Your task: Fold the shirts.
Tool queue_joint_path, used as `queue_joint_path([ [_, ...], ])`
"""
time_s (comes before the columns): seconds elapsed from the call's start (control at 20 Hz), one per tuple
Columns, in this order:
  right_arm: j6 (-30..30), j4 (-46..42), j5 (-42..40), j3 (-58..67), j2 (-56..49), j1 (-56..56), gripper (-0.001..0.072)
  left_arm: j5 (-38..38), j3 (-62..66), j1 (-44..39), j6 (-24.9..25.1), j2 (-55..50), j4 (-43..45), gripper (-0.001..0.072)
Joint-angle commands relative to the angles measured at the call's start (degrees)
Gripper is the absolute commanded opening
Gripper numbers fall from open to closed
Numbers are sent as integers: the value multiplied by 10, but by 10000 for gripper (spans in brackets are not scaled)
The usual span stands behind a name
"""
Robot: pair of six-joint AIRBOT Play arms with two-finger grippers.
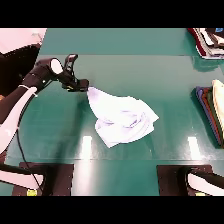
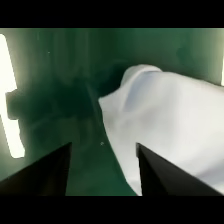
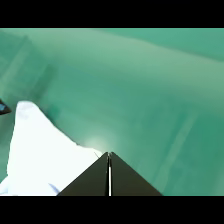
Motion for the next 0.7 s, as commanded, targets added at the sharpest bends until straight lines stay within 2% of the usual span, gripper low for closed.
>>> queue_joint_path([
  [0.0, 1, 1, 21, -9, -22, 0, 20, 45, -8, 4, 23, -46, -71, 485],
  [0.15, 1, 0, 3, -86, -10, 0, 20, 78, -8, -12, 25, -53, -83, 475],
  [0.25, 0, 0, -24, -158, 8, -5, 20, 88, -6, -19, 34, -53, -86, 114],
  [0.3, 0, 0, -27, -192, 16, -14, 20, 79, 0, -18, 37, -52, -83, 23],
  [0.45, 1, 0, -22, -318, 41, -59, 21, 15, 57, -10, 42, -46, -52, 23],
  [0.55, 1, 2, -25, -424, 57, -92, 27, 2, 87, -10, 64, -32, -38, 23],
  [0.6, 0, 2, -30, -482, 62, -104, 156, 1, 99, -10, 69, -25, -38, 23],
  [0.65, 0, 3, -39, -535, 63, -111, 369, 2, 108, -10, 68, -21, -38, 23],
])
